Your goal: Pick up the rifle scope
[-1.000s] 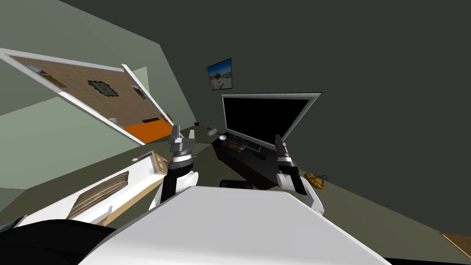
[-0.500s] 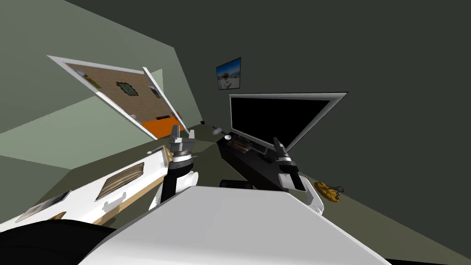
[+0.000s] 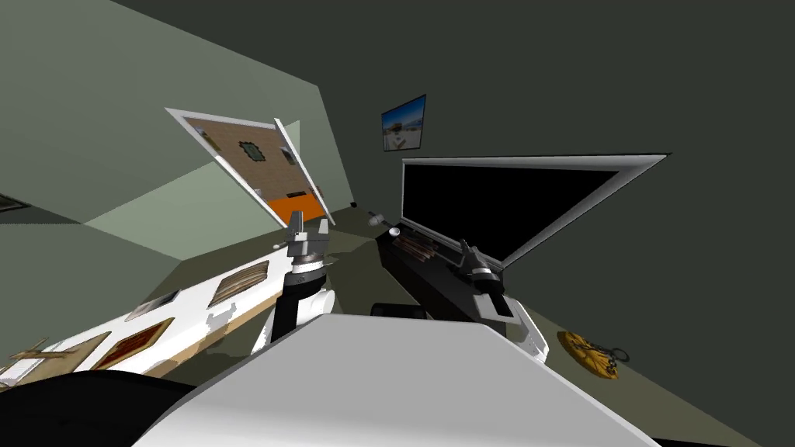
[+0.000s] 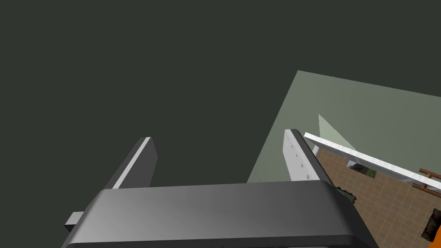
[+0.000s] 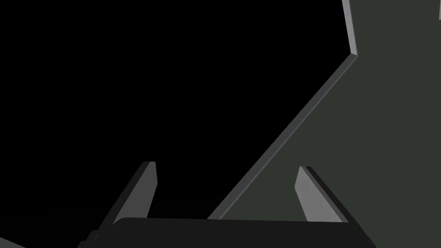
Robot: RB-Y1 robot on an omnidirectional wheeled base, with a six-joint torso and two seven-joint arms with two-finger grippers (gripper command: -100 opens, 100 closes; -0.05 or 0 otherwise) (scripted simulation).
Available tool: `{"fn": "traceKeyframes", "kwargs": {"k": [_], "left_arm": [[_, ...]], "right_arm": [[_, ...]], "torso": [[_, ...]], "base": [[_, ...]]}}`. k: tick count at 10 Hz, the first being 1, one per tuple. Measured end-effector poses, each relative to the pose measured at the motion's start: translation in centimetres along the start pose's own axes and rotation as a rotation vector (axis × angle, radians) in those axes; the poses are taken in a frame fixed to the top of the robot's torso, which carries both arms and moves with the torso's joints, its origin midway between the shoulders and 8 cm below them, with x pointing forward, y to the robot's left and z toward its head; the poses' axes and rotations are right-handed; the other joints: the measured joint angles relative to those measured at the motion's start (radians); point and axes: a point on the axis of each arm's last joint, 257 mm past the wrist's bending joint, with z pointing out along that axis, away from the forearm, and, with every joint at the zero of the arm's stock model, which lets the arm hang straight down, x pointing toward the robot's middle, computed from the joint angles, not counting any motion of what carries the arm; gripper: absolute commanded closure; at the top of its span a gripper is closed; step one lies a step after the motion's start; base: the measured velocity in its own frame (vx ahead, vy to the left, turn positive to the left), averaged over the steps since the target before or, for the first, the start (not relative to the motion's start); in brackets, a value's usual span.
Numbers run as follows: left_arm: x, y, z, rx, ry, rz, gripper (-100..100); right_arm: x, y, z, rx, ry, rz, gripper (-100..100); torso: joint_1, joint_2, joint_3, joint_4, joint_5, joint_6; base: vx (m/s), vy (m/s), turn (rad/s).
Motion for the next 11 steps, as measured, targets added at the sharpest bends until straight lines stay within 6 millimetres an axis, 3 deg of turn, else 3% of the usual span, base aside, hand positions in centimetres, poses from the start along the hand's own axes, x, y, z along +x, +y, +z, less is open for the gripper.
{"fn": "traceKeyframes", "kwargs": {"k": [5, 6, 11], "left_arm": [[0.0, 0.0, 0.0, 0.000, 0.000, 0.000, 0], [0.0, 0.0, 0.0, 0.000, 0.000, 0.000, 0], [0.0, 0.0, 0.0, 0.000, 0.000, 0.000, 0]], "right_arm": [[3.3, -7.8, -1.2, 0.148, 0.130, -0.230, -100], [4.5, -10.3, -2.7, 0.194, 0.179, -0.291, -100], [6.8, -16.5, -6.1, 0.308, 0.328, -0.493, -100]], "torso": [[-0.002, 0.000, 0.000, 0.000, 0.000, 0.000], [0.000, -0.001, 0.000, 0.000, 0.000, 0.000], [-0.002, 0.001, 0.000, 0.000, 0.000, 0.001]], "base": [[0.024, 0.048, 0.181], [0.027, 0.048, 0.097], [0.019, 0.038, 0.149]]}}
